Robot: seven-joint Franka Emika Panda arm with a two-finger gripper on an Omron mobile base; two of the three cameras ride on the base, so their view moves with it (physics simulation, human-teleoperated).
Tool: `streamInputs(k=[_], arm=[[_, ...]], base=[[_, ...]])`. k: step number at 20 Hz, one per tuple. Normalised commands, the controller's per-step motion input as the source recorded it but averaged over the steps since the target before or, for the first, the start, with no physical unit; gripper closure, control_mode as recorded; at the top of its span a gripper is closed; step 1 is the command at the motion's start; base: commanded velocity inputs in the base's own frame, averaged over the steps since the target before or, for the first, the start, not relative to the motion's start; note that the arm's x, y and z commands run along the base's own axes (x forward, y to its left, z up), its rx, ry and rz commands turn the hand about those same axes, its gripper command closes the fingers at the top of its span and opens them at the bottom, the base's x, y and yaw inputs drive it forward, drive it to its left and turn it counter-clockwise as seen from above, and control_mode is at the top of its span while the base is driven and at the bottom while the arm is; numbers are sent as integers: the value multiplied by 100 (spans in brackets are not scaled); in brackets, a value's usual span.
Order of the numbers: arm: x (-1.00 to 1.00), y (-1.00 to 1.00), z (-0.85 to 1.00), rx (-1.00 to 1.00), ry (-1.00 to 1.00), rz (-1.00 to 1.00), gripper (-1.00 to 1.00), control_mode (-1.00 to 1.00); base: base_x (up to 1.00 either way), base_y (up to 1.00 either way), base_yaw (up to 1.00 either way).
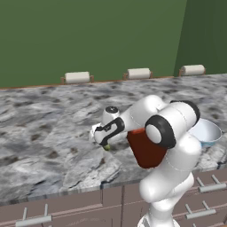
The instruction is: Place the two vegetables and bowl onto the tray for setting up a vegetable dip station.
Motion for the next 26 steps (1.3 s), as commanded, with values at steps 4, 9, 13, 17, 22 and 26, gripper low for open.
streamInputs(k=[4, 9, 13, 17, 22, 26], arm=[[-6, -4, 28, 0, 0, -14, 100, -100], [-1, -12, 36, 0, 0, -24, 100, -100], [0, -27, 38, 1, 0, -31, 100, -100], [0, -31, 36, 1, 0, -38, 100, -100], [0, -23, 36, 0, 3, -42, 100, -100], [0, -24, 42, 1, 8, -45, 100, -100]], base=[[0, 0, 0], [0, 0, 0], [0, 0, 0], [0, 0, 0], [0, 0, 0], [0, 0, 0]])
